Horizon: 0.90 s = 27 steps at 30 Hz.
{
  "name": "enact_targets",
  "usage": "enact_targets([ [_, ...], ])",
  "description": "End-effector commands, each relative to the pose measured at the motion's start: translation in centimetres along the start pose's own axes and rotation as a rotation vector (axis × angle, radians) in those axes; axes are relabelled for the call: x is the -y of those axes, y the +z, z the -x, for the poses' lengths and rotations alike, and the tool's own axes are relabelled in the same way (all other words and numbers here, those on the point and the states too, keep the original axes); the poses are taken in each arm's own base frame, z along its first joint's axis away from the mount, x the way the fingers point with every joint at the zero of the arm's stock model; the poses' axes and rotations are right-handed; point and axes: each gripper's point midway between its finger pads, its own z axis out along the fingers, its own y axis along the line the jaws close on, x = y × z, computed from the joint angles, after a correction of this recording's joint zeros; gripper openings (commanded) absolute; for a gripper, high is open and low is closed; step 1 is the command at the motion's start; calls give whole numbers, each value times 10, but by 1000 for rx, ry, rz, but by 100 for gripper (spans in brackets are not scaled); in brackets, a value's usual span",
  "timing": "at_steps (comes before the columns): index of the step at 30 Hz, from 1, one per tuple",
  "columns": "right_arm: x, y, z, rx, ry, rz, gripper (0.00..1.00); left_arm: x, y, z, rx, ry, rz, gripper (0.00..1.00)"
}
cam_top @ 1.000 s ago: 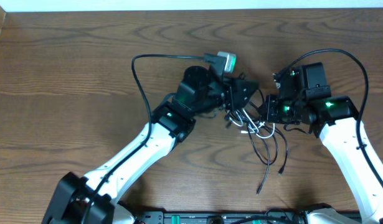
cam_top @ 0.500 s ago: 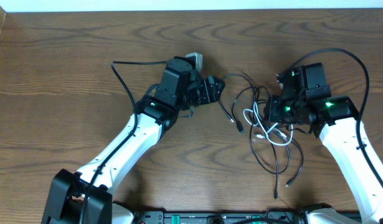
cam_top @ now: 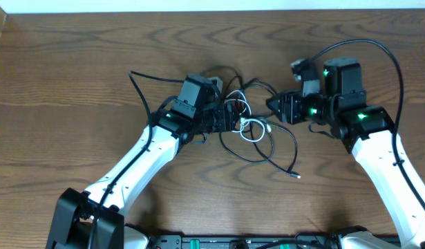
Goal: Untangle cables
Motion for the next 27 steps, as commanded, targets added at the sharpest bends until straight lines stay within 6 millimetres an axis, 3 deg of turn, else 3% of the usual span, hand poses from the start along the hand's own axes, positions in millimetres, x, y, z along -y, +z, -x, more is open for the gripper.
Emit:
enact_targets([
  [1,60,-12,2,37,45,-357,62,-4,-4,-3,-16,11,18,64],
  [5,65,-12,-5,2,29,-382,66,-28,-6,-12,-37,-11,143,63],
  [9,74,4,-12,-31,98,-393,61,-22,-5,-11,-37,-7,114,63],
  [12,82,27,-14,-40,201,-387,61,-9,-4,-4,-12,13,57,63],
  [18,94,83,-14,-55,252,-327,58,-11,-3,-9,-30,8,65,63],
  [23,111,112,-38,-106,454,-357,56,-8,-3,-11,-37,15,63,63],
  [27,108,134,-52,-154,566,-299,59,-9,-3,-12,-37,14,63,63],
])
